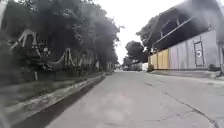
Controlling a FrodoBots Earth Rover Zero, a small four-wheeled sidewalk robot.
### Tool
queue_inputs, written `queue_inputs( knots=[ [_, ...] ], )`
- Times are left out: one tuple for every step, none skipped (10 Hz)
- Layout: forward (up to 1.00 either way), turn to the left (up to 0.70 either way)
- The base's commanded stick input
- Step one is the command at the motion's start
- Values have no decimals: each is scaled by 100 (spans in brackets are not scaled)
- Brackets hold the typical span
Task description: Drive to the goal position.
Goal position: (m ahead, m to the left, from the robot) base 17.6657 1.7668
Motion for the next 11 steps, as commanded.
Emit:
queue_inputs(
  knots=[
    [70,0],
    [70,0],
    [70,0],
    [70,0],
    [70,0],
    [70,0],
    [70,0],
    [70,0],
    [70,0],
    [70,0],
    [70,0]
  ],
)
